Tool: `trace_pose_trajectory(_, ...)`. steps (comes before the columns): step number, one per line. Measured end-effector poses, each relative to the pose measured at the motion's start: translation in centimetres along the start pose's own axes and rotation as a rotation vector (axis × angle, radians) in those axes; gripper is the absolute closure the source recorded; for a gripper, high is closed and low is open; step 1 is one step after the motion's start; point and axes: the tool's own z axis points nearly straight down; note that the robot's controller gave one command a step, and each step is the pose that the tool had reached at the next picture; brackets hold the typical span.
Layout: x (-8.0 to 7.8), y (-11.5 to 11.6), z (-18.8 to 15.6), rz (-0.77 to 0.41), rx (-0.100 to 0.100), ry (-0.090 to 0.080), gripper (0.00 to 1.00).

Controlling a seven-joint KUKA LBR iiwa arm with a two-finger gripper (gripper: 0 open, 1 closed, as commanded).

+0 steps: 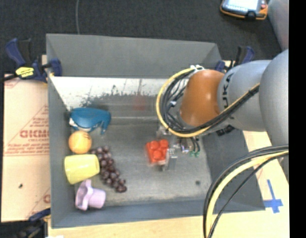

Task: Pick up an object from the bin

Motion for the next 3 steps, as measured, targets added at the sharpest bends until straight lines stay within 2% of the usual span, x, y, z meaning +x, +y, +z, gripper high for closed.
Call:
trace_pose_trajectory(1,0.2,-0.5,-0.6,-0.063,0.002,0.000,1.00)
trace_pose_trajectory(2,0.2,-0.5,-0.7,-0.064,0.003,0.000,1.00)
trace_pose_trajectory(3,0.4,-0.6,-3.9,-0.063,0.003,0.005,1.00)
